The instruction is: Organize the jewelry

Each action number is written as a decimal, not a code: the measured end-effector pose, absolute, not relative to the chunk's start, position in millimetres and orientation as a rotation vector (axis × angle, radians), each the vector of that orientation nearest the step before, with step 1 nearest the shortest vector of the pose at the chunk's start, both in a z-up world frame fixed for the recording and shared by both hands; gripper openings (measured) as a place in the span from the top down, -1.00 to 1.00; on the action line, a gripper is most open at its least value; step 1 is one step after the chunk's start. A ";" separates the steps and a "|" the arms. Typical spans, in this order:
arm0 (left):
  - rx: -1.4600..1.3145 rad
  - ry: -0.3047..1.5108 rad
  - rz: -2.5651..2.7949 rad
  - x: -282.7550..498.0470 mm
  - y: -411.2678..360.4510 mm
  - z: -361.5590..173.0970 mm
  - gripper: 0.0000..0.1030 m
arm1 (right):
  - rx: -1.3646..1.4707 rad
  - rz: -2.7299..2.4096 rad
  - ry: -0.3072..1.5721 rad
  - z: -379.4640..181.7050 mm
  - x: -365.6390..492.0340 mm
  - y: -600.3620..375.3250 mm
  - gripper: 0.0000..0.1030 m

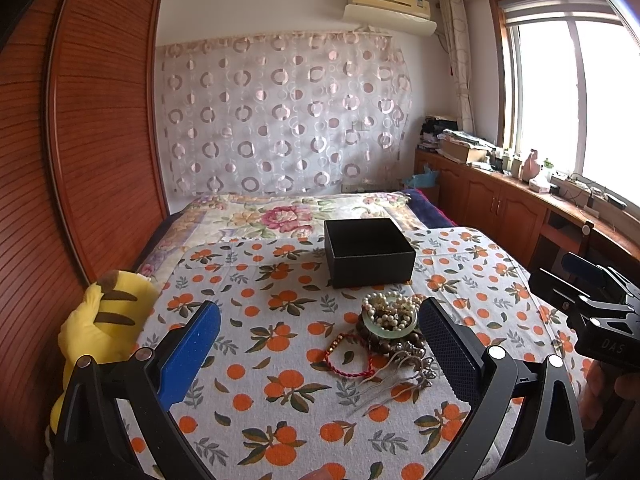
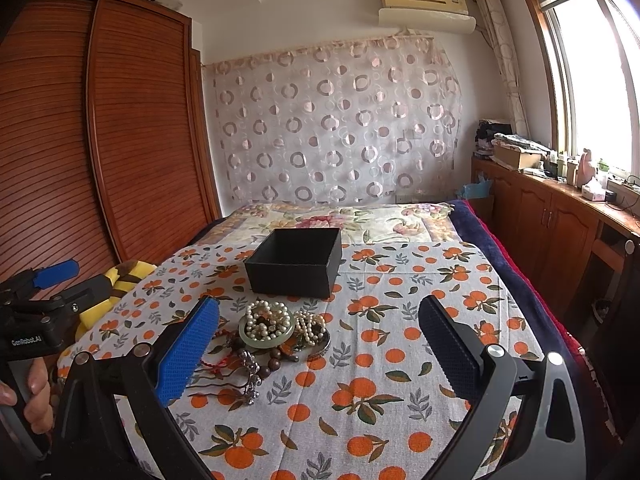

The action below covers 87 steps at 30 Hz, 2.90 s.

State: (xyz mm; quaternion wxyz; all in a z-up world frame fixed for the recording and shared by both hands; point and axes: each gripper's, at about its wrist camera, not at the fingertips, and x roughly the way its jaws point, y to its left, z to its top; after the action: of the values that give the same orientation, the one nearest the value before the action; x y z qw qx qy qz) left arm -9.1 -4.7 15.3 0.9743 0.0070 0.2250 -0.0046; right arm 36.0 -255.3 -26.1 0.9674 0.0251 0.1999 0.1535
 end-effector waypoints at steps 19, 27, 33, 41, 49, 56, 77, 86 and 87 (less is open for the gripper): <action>0.007 0.506 -0.023 -5.2 -4.3 6.1 -0.87 | 0.043 0.333 0.434 -30.9 38.2 -253.3 -0.95; 0.013 0.594 -0.076 12.6 -1.9 -23.6 -0.87 | 0.028 0.351 0.470 -52.0 50.7 -259.0 -0.91; 0.028 0.673 -0.142 27.0 -11.6 -44.2 -0.87 | 0.009 0.371 0.519 -70.8 63.8 -266.6 -0.72; 0.042 0.748 -0.238 42.8 -30.9 -68.1 -0.87 | -0.030 0.388 0.601 -97.4 78.6 -276.5 -0.61; 0.068 0.838 -0.354 59.5 -56.5 -83.2 -0.31 | -0.030 0.411 0.665 -113.4 94.0 -280.7 -0.58; 0.113 0.880 -0.401 76.6 -76.8 -93.6 -0.31 | 0.000 0.418 0.670 -116.3 94.5 -285.5 -0.58; 0.181 0.813 -0.362 73.3 -64.9 -84.9 -0.01 | -0.054 0.402 0.671 -115.1 91.7 -276.9 -0.58; 0.113 0.739 -0.325 68.5 -38.3 -57.1 -0.01 | -0.056 0.511 0.679 -95.6 110.8 -245.7 -0.22; 0.111 0.738 -0.322 69.1 -36.2 -56.6 -0.01 | -0.059 0.522 0.677 -93.1 113.4 -241.4 -0.16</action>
State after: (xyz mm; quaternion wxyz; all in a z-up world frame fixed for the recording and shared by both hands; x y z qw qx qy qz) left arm 69.1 -36.2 -56.6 0.9186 0.0539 0.3590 -0.1564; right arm 113.4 -241.4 -93.1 0.9096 -0.0285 0.3283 0.2531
